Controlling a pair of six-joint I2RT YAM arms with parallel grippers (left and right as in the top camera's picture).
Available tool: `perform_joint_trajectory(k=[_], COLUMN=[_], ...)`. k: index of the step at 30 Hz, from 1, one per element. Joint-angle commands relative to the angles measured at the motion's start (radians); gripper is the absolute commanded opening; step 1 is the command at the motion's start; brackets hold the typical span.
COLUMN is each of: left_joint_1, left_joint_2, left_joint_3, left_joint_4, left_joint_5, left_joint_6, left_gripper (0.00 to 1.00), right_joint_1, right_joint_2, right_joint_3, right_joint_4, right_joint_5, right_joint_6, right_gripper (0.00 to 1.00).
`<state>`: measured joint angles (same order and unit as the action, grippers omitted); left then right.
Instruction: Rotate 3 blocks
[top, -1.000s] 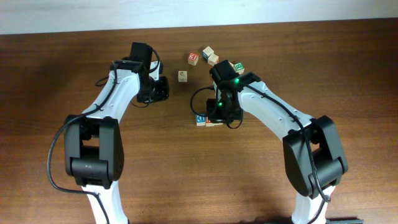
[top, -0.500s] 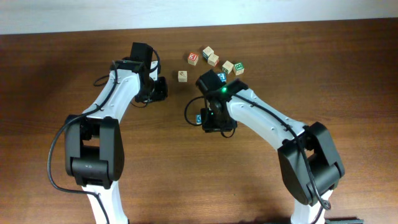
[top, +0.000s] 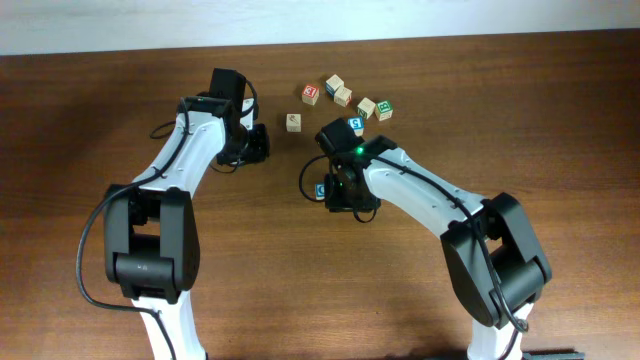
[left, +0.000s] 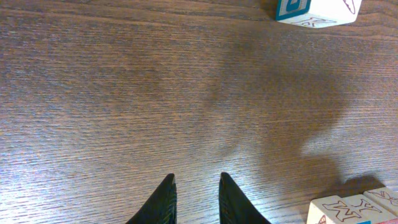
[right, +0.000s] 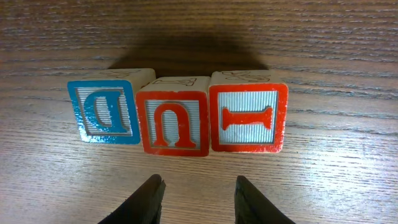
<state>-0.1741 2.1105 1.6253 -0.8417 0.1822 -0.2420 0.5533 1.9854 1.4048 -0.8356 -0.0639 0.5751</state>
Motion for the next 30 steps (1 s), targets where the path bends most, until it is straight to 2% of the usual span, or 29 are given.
perform_joint_trajectory(k=[1,10,20,23,26,30], left_joint_1=[0.005,0.005,0.005,0.005,0.005,0.005], left_joint_2=[0.006,0.006,0.006,0.006,0.006,0.006], left_joint_3=[0.016,0.016,0.016,0.016,0.016,0.016], left_joint_4=[-0.001,-0.002,-0.001,-0.003,-0.006,-0.005], left_joint_5=[-0.008,-0.008,-0.008,-0.008,-0.008,-0.008], left_joint_6=[0.013,0.013,0.013,0.013,0.013,0.013], left_gripper=[0.21,0.21,0.2,0.21,0.21,0.2], right_joint_1=[0.001,-0.057,-0.057,-0.057,-0.056,-0.064], right_joint_2=[0.022,0.07,0.07,0.062,0.007,-0.038], right_joint_3=[-0.006,-0.006,-0.005,0.047,0.128,0.161], right_joint_4=[0.007,0.01,0.02,-0.076,-0.192,-0.167], right_joint_5=[0.02,-0.059,-0.061,-0.09,-0.053,0.059], right_joint_6=[0.01,0.009,0.006,-0.021,-0.055,-0.075], right_gripper=[0.38,0.38,0.37,0.27,0.26,0.31])
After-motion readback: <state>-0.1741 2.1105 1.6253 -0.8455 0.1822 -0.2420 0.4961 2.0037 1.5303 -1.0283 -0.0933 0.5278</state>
